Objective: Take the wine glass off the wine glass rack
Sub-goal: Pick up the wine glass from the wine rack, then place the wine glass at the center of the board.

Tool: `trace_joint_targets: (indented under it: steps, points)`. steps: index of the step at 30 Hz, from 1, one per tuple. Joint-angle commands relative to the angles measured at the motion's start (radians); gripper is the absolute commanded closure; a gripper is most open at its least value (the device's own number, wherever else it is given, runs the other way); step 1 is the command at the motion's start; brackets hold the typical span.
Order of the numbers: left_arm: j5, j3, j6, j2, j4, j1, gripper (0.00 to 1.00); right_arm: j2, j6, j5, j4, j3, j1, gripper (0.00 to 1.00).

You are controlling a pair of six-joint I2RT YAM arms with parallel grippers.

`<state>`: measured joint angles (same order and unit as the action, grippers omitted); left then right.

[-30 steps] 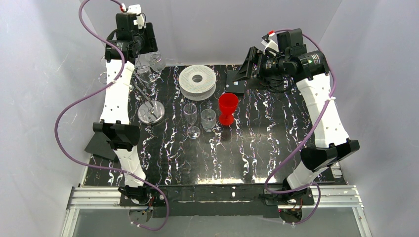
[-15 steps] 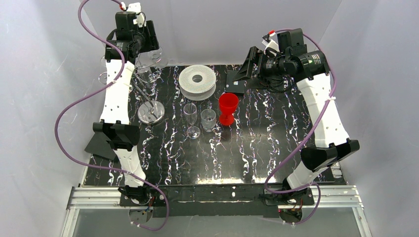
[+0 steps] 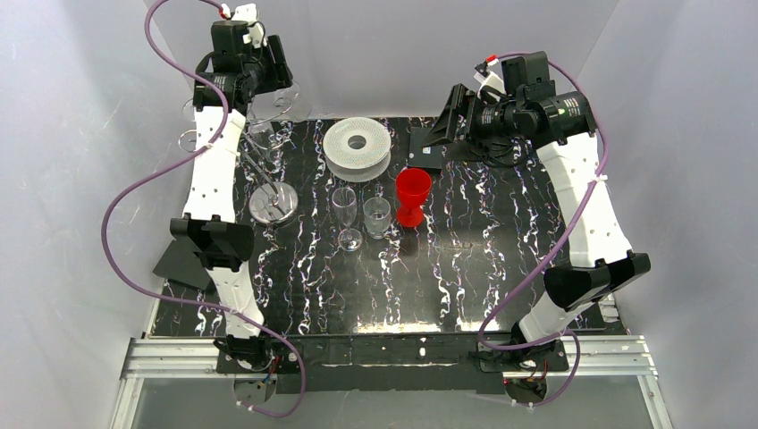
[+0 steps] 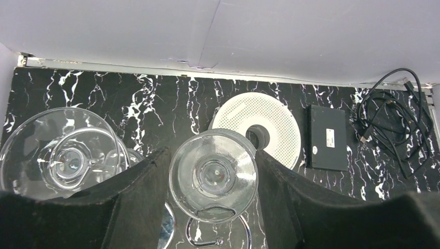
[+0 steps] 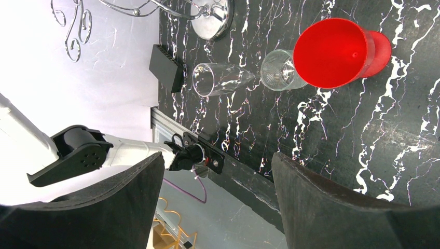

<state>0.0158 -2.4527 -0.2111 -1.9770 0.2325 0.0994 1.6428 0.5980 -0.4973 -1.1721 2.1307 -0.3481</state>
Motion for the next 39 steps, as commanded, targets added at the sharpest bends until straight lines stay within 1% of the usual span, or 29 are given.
trace_joint_targets:
  steps: [1, 11, 22, 31, 36, 39]
  points:
    - [0.040, -0.053, -0.029, 0.012, -0.095, -0.007, 0.92, 0.002, -0.012, -0.001, 0.021, 0.020, 0.004, 0.17]
    - [0.074, -0.047, -0.048, 0.012, -0.090, 0.011, 0.93, 0.002, -0.009, -0.010, 0.028, 0.013, 0.013, 0.17]
    - [0.077, -0.035, -0.058, 0.022, -0.091, 0.038, 0.94, -0.001, 0.007, -0.033, 0.046, 0.002, 0.037, 0.17]
    - [0.090, -0.022, -0.072, 0.037, -0.093, 0.058, 0.96, -0.006, 0.078, -0.088, 0.096, -0.035, 0.061, 0.17]
    - [0.091, -0.004, -0.082, 0.052, -0.094, 0.074, 0.96, -0.034, 0.165, -0.151, 0.206, -0.122, 0.072, 0.17]
    - [0.095, -0.001, -0.087, 0.060, -0.094, 0.086, 0.96, -0.064, 0.273, -0.206, 0.317, -0.213, 0.096, 0.17]
